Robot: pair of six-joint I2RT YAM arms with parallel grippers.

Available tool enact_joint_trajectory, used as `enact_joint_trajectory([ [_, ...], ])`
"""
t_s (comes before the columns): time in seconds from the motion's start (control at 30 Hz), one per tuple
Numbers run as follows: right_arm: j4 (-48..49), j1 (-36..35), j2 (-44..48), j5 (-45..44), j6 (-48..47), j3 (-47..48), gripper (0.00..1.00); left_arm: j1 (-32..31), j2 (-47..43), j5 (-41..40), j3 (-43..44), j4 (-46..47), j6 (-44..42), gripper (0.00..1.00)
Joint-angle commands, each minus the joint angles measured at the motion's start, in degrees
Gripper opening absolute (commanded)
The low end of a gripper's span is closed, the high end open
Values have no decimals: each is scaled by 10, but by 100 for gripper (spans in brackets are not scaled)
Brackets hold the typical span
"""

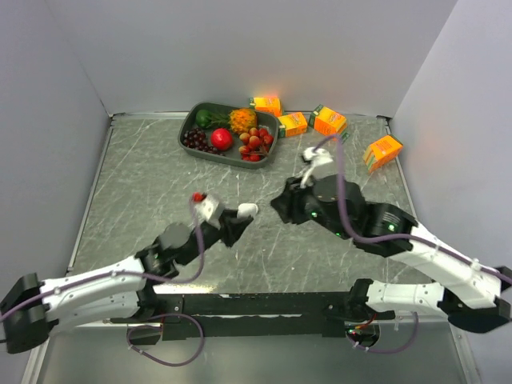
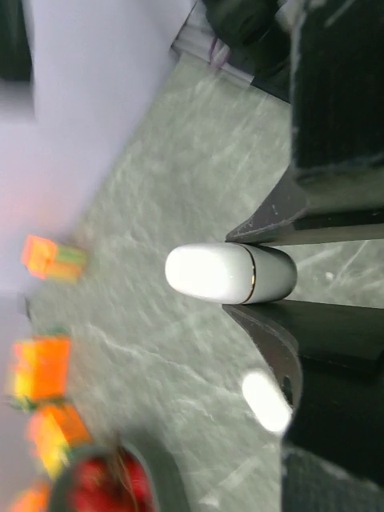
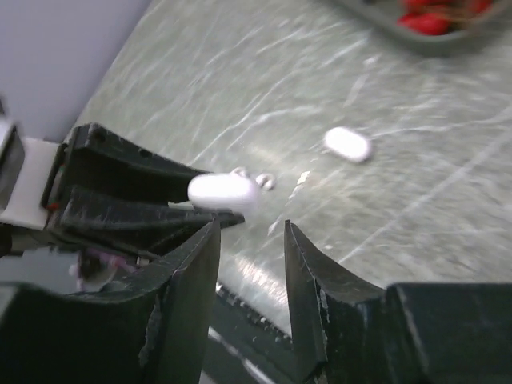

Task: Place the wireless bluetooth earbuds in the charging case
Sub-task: Close the charging case, then place the charging case at the center of the board.

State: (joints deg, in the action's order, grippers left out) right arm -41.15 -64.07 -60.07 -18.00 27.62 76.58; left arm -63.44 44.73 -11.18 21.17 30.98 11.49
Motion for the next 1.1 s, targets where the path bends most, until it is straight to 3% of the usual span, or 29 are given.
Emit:
enact_joint_trajectory([
  [0.0, 20, 46, 50, -46, 51, -53, 48, 111, 131, 62, 127, -145, 173, 1],
  [0.1, 10, 61, 55, -32, 61, -84, 48, 210, 235, 107, 200, -251, 223, 2],
  [0.2, 14, 63, 59, -23, 60, -110, 48, 322, 297, 242, 209, -242, 245, 1],
  [0.33, 40, 70, 64, -6, 53, -143, 49, 429, 387, 337, 232, -242, 259, 1],
  [0.63, 77, 83, 68, 16, 41, -172, 50, 475, 529, 371, 366, -331, 205, 1],
  [0.97, 81, 97, 79, 31, 31, -187, 51, 500, 597, 371, 362, -341, 205, 3],
  [1.07, 84, 102, 77, 38, 29, -187, 51, 506, 597, 373, 353, -346, 202, 10],
])
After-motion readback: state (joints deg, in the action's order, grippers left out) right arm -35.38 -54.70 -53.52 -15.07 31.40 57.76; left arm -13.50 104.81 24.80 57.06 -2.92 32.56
